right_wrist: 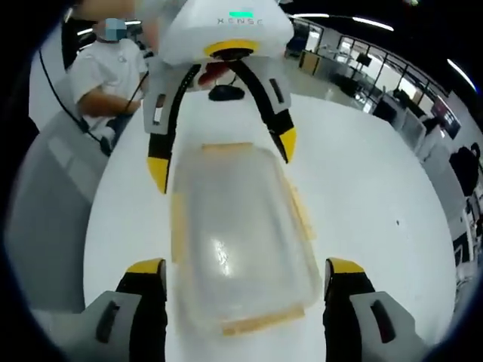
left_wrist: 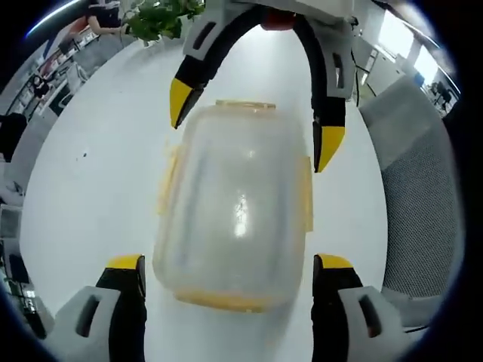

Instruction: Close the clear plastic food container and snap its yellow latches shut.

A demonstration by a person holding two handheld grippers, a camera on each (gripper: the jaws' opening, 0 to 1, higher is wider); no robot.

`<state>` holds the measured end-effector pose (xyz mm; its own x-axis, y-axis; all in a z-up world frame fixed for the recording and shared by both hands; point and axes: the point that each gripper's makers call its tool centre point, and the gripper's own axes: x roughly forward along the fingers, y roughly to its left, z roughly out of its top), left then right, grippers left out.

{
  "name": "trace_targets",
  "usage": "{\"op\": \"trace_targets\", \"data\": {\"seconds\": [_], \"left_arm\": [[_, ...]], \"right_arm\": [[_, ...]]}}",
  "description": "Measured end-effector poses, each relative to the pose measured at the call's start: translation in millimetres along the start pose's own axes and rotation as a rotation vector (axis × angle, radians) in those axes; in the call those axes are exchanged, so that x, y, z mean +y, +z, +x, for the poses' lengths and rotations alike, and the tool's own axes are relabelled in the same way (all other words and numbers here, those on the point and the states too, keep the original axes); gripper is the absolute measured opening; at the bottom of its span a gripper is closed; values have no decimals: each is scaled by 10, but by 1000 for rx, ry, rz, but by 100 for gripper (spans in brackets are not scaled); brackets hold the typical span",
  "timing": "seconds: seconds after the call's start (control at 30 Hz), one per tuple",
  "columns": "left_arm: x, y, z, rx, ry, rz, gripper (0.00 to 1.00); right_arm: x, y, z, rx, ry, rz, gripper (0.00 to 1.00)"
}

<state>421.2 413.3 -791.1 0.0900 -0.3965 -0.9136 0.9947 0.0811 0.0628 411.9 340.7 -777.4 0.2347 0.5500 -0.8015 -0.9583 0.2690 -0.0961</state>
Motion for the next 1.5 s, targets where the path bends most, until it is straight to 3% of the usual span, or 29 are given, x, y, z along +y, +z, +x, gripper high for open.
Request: {"op": "trace_targets", "data": {"seconds": [0.1, 0.37, 0.47, 0.77, 0.87, 1.2, 1.47, 1.5], "left_arm": [[16, 3, -8, -33, 16, -29, 91], [28, 116, -38, -197, 50, -136, 92], [67, 221, -69, -304, 74, -210, 92], [144, 266, -135, -375, 151, -252, 94], [116, 276, -135, -394, 159, -256, 92], [8, 263, -181, -458, 143, -324, 91], [-47, 232, -310, -525, 185, -382, 91], [-18, 205, -330, -524, 217, -383, 91]], "right_arm": [[15, -6, -6, -31, -15, 44, 86], [-46, 92, -46, -174, -88, 154, 86], [-62, 126, -71, -205, -113, 187, 86], [-123, 123, -134, -287, -186, 266, 88], [-168, 160, -180, -327, -216, 288, 88], [-114, 115, -213, -370, -230, 380, 88], [-120, 154, -333, -431, -278, 418, 89], [-121, 152, -338, -432, -282, 425, 89]]}}
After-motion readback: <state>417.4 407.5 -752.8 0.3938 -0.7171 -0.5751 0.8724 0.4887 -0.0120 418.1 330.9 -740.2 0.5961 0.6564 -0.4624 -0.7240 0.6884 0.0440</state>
